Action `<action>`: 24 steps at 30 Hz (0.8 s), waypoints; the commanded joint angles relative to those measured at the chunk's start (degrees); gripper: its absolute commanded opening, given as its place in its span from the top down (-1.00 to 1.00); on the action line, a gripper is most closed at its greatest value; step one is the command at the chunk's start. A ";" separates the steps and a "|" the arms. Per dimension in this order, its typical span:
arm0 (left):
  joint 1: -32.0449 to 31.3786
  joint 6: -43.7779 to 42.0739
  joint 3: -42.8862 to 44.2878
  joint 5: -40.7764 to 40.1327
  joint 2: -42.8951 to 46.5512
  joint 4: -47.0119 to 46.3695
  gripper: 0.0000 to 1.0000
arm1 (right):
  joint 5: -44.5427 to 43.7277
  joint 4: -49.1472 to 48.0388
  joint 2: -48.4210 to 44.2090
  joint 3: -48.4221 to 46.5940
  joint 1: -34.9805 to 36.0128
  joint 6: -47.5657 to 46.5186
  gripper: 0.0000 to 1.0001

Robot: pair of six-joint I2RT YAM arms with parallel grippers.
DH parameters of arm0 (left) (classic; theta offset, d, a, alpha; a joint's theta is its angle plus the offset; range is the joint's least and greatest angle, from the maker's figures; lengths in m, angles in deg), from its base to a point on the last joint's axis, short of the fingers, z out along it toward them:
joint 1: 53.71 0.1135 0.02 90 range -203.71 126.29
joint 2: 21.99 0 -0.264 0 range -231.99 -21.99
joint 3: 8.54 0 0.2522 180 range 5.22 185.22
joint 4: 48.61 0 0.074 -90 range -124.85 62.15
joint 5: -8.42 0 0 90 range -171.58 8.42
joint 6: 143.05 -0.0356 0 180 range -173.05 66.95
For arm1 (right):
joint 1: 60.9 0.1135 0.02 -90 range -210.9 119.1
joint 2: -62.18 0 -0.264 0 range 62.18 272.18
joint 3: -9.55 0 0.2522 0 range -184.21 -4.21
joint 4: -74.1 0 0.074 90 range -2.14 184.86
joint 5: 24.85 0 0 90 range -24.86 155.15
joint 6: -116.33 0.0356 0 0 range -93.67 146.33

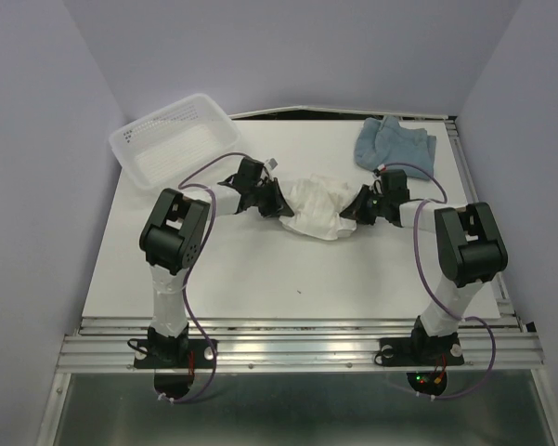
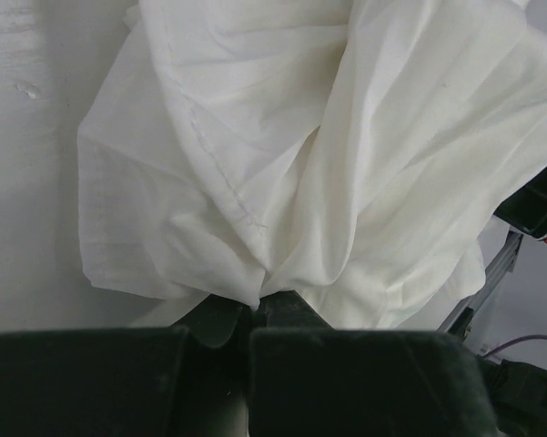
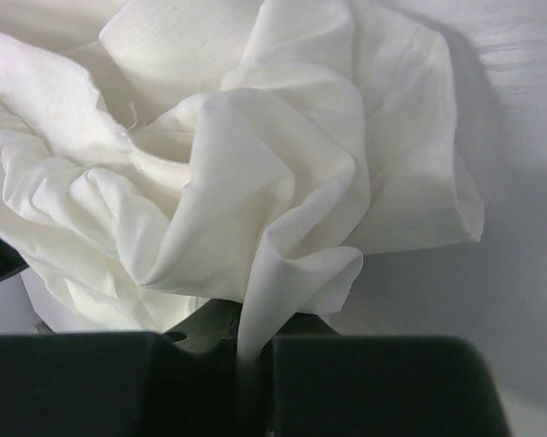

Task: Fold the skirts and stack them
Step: Neatly place the folded skirt to the corner

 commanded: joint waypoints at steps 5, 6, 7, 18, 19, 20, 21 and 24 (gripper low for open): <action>-0.06 -3.31 7.98 -1.31 2.05 -1.18 1.00 | -0.57 -1.10 -3.55 -4.61 -0.03 -3.68 0.99; -0.15 -4.63 10.25 -1.66 2.23 -1.01 1.00 | -1.88 0.22 -4.33 -6.53 -0.03 -4.21 0.99; -0.23 -5.25 11.41 -2.63 2.23 -0.92 1.00 | -2.41 0.75 -4.69 -7.51 -0.55 -5.87 0.99; -2.25 -9.91 32.32 -5.53 -5.15 1.46 1.00 | -11.02 4.27 -7.33 -17.79 -5.21 -13.71 0.99; -2.78 -10.17 35.99 -5.80 -6.89 1.28 1.00 | -11.12 4.19 -6.98 -18.67 -6.69 -14.23 0.99; -3.04 -10.18 38.12 -5.89 -8.04 0.93 1.00 | -11.29 4.27 -6.63 -19.73 -7.49 -14.23 0.99; -3.31 -10.18 40.14 -5.97 -9.01 0.58 1.00 | -11.38 4.19 -6.28 -21.82 -8.37 -14.41 0.99; -4.53 -10.09 53.03 -5.10 -16.11 -1.79 1.00 | -12.34 4.01 -4.43 -26.48 -11.88 -15.81 0.99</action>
